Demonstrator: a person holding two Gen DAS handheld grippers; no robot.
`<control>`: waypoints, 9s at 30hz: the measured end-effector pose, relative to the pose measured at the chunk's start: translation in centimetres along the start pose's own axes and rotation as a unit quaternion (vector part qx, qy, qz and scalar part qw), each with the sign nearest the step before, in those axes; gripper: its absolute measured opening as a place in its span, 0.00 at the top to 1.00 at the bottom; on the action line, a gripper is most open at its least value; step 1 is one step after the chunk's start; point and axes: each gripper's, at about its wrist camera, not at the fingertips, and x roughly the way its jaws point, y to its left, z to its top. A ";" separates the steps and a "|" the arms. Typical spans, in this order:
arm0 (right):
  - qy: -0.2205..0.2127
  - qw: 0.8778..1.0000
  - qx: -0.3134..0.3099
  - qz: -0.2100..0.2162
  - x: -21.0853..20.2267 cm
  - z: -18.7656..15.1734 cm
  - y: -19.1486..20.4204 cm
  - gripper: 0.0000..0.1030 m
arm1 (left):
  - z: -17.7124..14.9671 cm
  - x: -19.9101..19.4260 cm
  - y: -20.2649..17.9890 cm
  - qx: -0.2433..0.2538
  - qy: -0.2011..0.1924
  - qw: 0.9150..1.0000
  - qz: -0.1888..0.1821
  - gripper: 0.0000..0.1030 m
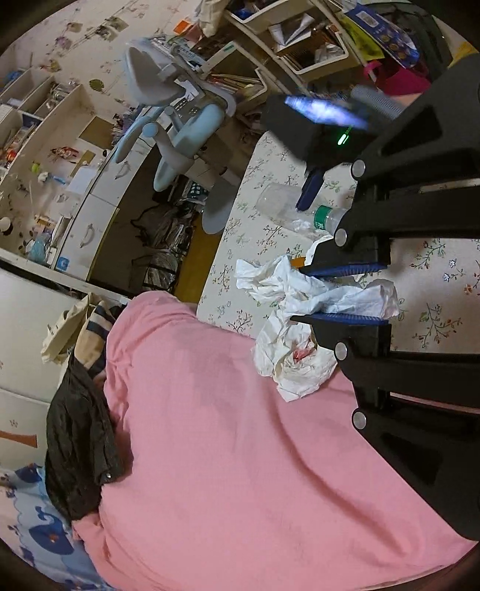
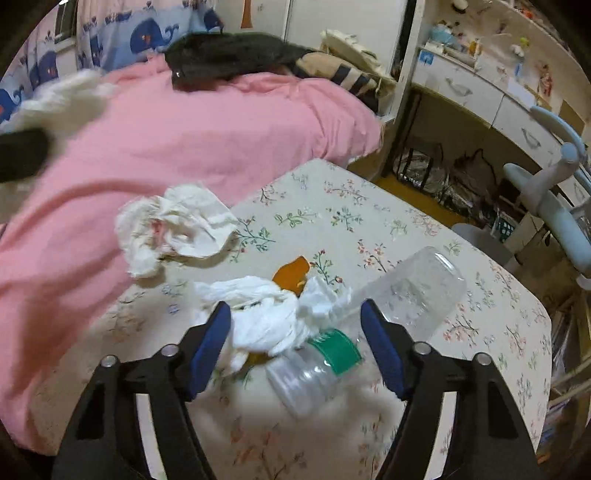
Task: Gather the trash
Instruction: 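Grasp a white tissue with the left tool while the right tool grasps another tissue, then carry both tissues over the yellow bowl and open both tools to drop them, then grasp a large white tissue with the left tool while the right grasps the clear bottle, then lift the tissue and bottle and carry them toward the yellow bowl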
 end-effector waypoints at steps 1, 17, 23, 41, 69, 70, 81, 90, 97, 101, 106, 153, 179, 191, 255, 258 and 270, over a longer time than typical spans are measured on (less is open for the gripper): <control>0.007 1.000 -0.005 -0.001 0.5 0.1 0.1 0.41 | 0.0 0.0 0.1 -0.003 0.000 1.000 -0.002 0.85; -0.054 0.981 0.144 0.121 -7.2 -2.9 -4.8 0.85 | 0.1 0.1 -0.5 0.006 0.000 1.000 -0.009 0.85; -0.076 0.958 0.234 0.148 -12.0 -7.7 -7.3 0.85 | -0.2 0.0 -1.5 0.027 0.005 0.999 -0.017 0.85; -0.115 0.936 0.287 0.169 -14.3 -10.4 -9.5 0.84 | -0.8 -2.5 1.3 -0.003 -0.032 0.999 0.001 0.85; -0.103 0.930 0.301 0.184 -18.6 -17.3 -4.6 0.82 | -16.2 -6.9 -4.1 0.067 0.053 0.996 -0.035 0.85; -0.101 0.930 0.303 0.183 -18.8 -17.9 -4.3 0.82 | -16.5 -7.0 -4.3 0.069 0.054 0.995 -0.036 0.85; -0.065 0.928 0.315 0.188 -19.6 -22.5 -1.2 0.82 | -20.9 -8.8 -5.8 0.088 0.075 0.993 -0.039 0.85; -0.015 0.929 0.315 0.195 -19.5 -25.7 1.7 0.82 | -23.2 -10.0 -6.0 0.087 0.085 0.992 -0.038 0.85; 0.034 0.931 0.304 0.197 -18.7 -27.6 4.2 0.81 | -24.1 -10.7 -6.1 0.090 0.089 0.991 -0.039 0.85; 0.064 0.932 0.300 0.195 -18.1 -28.3 5.0 0.74 | -24.7 -10.8 -6.2 0.094 0.095 0.990 -0.033 0.85; 0.065 0.930 0.312 0.183 -18.4 -29.0 4.4 0.49 | -25.5 -10.4 -6.3 0.095 0.113 0.989 -0.025 0.85; -0.001 0.924 0.355 0.139 -20.4 -29.6 2.3 0.37 | -26.4 -11.3 -6.9 0.107 0.111 0.988 -0.015 0.41; -0.047 0.951 0.302 0.047 -7.1 -7.6 -6.6 0.22 | -2.8 5.5 2.0 0.079 0.013 0.989 0.125 0.32; -0.004 0.951 0.307 -0.027 1.8 -1.7 -8.7 0.15 | -1.6 13.7 2.2 0.127 0.055 0.977 0.163 0.33; -0.091 0.915 0.327 0.219 -16.5 -18.6 -4.6 0.42 | -11.8 -7.2 -4.7 0.065 -0.017 0.997 -0.036 0.79; -0.088 0.921 0.314 0.214 -17.2 -19.6 -3.0 0.42 | -12.6 -8.0 -4.2 0.061 -0.018 0.997 -0.033 0.79; -0.059 0.938 0.281 0.194 -18.3 -23.3 2.4 0.42 | -15.9 -10.4 -3.1 0.050 -0.010 0.998 -0.037 0.79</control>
